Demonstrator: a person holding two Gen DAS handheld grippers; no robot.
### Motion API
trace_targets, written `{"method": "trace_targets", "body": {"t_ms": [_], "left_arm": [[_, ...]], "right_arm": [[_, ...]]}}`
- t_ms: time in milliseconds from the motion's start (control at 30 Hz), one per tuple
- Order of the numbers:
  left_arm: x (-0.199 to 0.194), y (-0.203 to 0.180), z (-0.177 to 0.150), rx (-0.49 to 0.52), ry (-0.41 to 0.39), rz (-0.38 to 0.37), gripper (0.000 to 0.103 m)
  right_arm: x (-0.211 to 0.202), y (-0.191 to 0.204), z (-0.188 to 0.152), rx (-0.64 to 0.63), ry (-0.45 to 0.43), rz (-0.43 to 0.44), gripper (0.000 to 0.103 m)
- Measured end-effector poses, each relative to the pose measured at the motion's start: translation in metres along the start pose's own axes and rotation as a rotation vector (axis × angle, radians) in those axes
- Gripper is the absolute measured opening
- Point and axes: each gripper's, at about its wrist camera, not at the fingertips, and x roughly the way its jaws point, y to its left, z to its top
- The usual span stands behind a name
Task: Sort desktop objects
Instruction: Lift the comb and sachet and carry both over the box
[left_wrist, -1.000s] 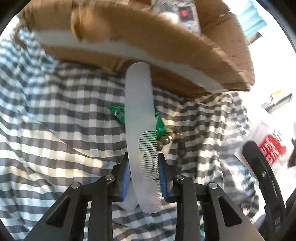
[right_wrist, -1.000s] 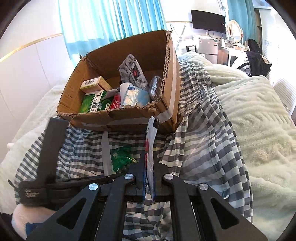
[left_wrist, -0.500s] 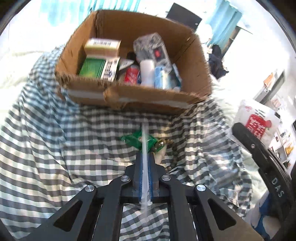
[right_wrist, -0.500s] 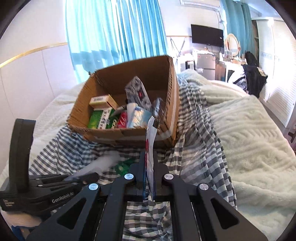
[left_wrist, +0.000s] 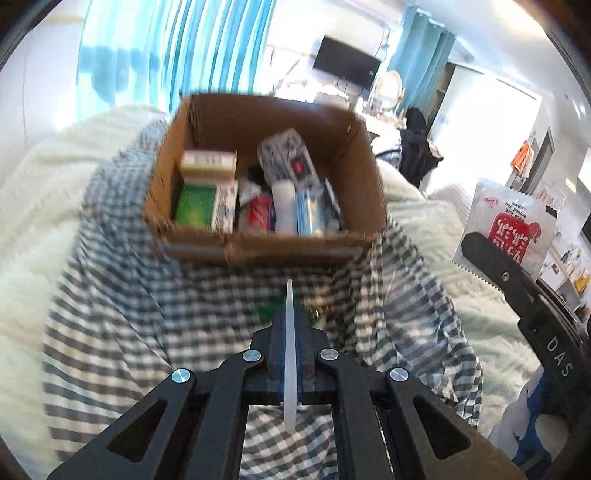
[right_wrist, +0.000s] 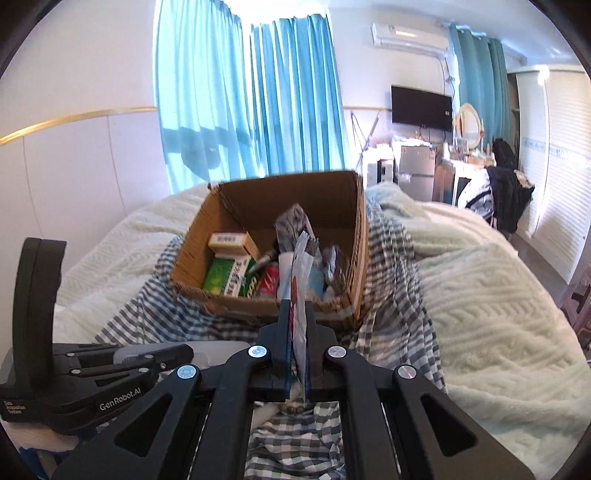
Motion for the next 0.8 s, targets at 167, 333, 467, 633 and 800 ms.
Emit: {"method": "trace_targets", "body": {"t_ms": [167,333,467,633,800], "left_arm": [[-0.029,-0.01,0.02,0.059,-0.104,0.029,0.003],[-0.055,-0.019,0.046,0.112,-0.213,0.04,0.003],[-0.07,-0.024,0.068,0.139,-0.293,0.048,0.003],[-0.08,-0.027,0.09,0.168,-0.378,0.068,0.003],[-0.08,-0.031,0.107,0.199,-0.437,0.094,0.003]], "right_arm": [[-0.013,0.007,0.014,-0.021,-0.058,0.0,0.003],[-0.024,0.012,0.029,-0.043,-0.124,0.008,0.003],[-0.028,0.016,0.044,-0.071,-0.172,0.001,0.003],[-0.029,0.016,0.061,-0.077,-0.216,0.005,0.003],[-0.023,0.015,0.079,-0.079,-0.25,0.001,0.003]]}}
